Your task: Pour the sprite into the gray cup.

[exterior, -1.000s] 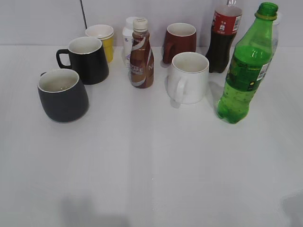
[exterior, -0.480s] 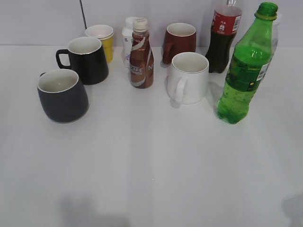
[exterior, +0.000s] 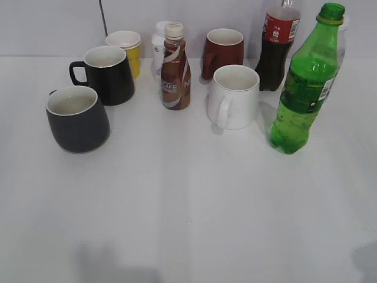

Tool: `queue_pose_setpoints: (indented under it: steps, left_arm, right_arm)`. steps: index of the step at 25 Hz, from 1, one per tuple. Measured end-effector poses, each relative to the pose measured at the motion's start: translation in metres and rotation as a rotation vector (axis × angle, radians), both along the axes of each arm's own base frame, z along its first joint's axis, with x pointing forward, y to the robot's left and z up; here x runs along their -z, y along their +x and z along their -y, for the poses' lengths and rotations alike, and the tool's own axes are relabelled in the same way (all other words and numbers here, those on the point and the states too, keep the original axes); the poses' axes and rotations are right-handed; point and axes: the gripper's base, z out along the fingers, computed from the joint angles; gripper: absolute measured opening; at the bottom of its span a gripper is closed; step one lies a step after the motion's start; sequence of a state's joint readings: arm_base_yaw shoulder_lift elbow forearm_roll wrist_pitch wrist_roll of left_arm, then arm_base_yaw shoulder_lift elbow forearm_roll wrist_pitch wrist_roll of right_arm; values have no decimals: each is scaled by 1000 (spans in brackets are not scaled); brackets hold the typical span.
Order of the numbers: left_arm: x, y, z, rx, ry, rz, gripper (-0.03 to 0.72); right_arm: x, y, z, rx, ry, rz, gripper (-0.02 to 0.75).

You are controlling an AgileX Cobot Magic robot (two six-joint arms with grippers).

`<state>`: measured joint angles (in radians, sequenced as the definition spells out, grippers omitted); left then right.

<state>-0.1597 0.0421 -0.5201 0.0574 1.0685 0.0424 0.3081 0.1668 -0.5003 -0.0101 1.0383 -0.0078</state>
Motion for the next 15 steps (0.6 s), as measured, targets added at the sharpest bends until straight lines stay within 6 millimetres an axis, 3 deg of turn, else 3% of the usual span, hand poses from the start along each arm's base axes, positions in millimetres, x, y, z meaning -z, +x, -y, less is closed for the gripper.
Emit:
queue_pose_setpoints:
  steps: [4,9,15]
  left_arm:
    - [1,-7,-1,-59,-5,42,372]
    - [1,-8,0,-103,-5,49,371]
    - [1,-8,-1,-106,0,50,371]
  right_arm:
    - [-1,-5,2,57,10,31,595]
    - [-1,-24,7,92,45,153,595]
    - [-1,-27,6,86,60,162,594]
